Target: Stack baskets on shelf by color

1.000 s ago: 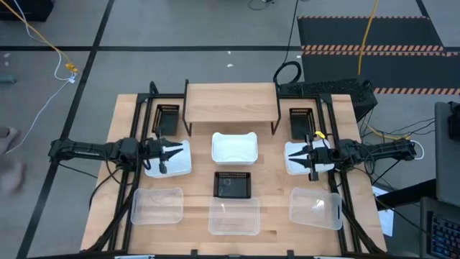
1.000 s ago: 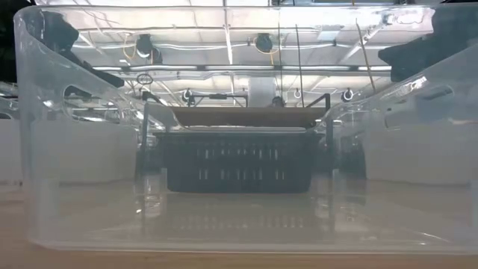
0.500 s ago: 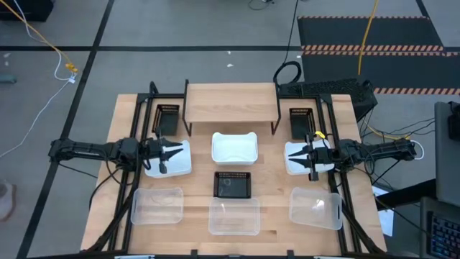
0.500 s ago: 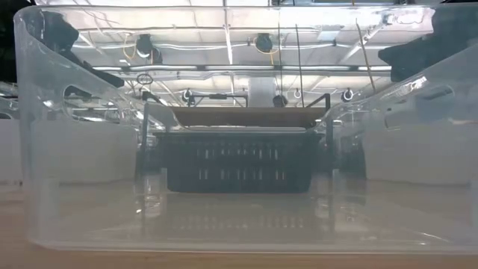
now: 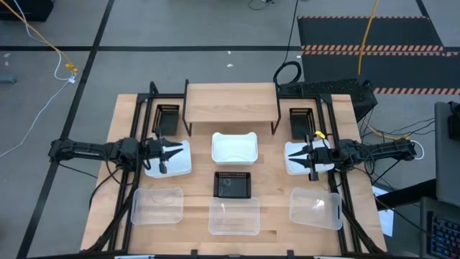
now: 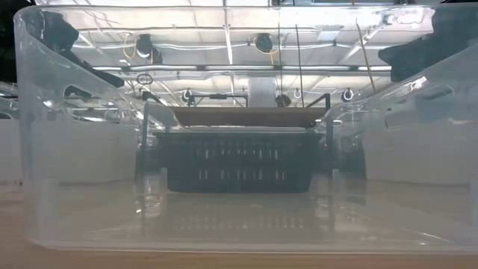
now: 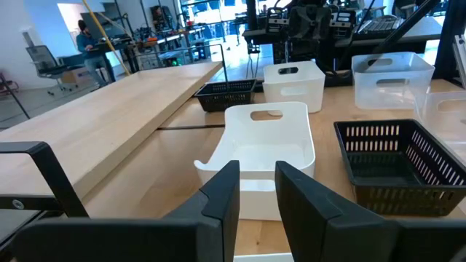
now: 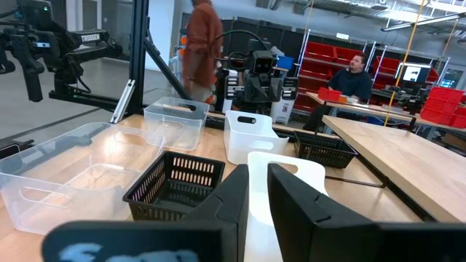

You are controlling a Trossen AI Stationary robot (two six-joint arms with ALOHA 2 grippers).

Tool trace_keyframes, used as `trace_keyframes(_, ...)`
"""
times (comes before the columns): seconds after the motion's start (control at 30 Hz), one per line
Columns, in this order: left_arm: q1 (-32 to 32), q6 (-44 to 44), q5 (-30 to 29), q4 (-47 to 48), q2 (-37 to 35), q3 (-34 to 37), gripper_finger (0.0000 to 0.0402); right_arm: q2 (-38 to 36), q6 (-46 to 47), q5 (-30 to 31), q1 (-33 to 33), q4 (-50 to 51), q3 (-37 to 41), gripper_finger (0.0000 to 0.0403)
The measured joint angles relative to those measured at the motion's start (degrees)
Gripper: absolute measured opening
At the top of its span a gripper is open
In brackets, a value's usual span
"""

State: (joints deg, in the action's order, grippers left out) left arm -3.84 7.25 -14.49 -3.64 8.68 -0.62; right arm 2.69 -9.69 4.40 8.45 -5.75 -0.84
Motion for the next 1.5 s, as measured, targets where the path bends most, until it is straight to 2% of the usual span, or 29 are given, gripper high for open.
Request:
trace_keyframes(0.37,0.0,0.0,0.01,0.0,-0.01,0.0,0.0093,-0.01,-0.02,-0.01,-0.01,0.0,0.02,0.0045)
trace_keyframes(0.57,-0.01,0.0,-0.01,0.0,-0.01,0.0,0.0093,-0.01,-11.07,0.02,-0.01,0.0,0.0,0.0045)
trace_keyframes(0.9,0.0,0.03,-0.05,-0.01,-0.01,0.0,0.0093,0.01,-12.07,0.01,-0.01,-0.01,0.0,0.0045)
trace_keyframes(1.1,0.0,0.8,-4.77,-6.21,0.01,0.0,0.0093,0.01,-12.1,-0.02,0.0,-0.99,0.01,0.0045)
trace_keyframes(1.3,0.0,0.07,-5.33,-11.08,0.0,0.0,0.0093,0.01,-12.86,-0.16,-0.01,-10.4,0.02,0.0045)
trace_keyframes(1.4,0.0,-0.24,-5.38,-7.31,0.01,0.0,0.0093,0.01,-9.48,-0.15,0.0,-17.01,0.02,0.0045)
trace_keyframes(1.5,0.0,-4.17,-5.52,-2.68,0.03,0.0,0.0093,0.01,-8.87,0.84,-0.1,-25.99,0.04,0.0045)
